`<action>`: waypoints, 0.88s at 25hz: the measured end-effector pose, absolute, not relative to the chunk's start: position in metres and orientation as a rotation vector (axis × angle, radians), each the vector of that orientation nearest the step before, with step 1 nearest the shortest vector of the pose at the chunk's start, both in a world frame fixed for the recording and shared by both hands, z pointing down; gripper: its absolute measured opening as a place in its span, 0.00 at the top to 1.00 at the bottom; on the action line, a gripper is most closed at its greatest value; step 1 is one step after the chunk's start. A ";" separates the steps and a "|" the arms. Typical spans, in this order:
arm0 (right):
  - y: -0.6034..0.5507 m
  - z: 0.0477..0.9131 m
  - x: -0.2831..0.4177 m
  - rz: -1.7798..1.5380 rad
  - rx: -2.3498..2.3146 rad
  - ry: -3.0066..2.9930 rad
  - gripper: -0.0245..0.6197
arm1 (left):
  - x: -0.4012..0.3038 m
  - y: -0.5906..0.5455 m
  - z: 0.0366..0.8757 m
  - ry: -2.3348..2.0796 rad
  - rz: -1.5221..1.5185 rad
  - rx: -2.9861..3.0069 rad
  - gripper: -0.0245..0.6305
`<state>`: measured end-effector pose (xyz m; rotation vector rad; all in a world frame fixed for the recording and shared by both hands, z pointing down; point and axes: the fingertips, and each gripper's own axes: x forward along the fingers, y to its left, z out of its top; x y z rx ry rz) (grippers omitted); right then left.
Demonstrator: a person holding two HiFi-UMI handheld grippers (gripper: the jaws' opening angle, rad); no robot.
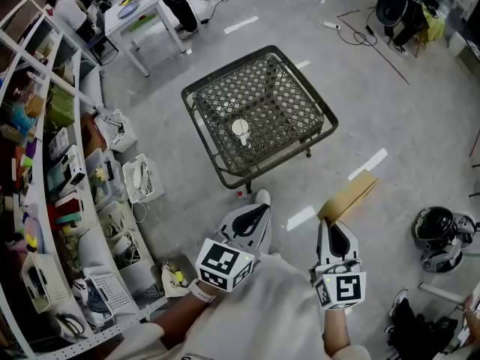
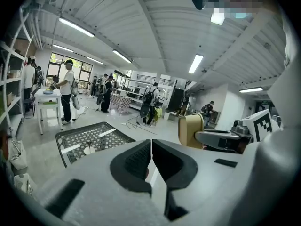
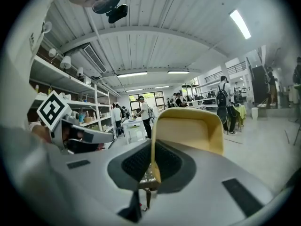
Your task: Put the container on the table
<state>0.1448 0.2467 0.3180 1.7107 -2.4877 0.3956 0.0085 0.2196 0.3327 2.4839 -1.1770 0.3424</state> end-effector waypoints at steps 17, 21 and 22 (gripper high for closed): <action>-0.004 0.296 0.098 0.347 1.663 -2.449 0.92 | -0.037 -0.024 0.321 -1.165 0.263 2.449 0.92; -0.037 0.297 0.097 0.340 1.657 -2.436 0.92 | -0.037 -0.052 0.325 -1.158 0.250 2.447 0.92; -0.043 0.298 0.098 0.337 1.651 -2.436 0.92 | -0.036 -0.058 0.327 -1.159 0.250 2.446 0.92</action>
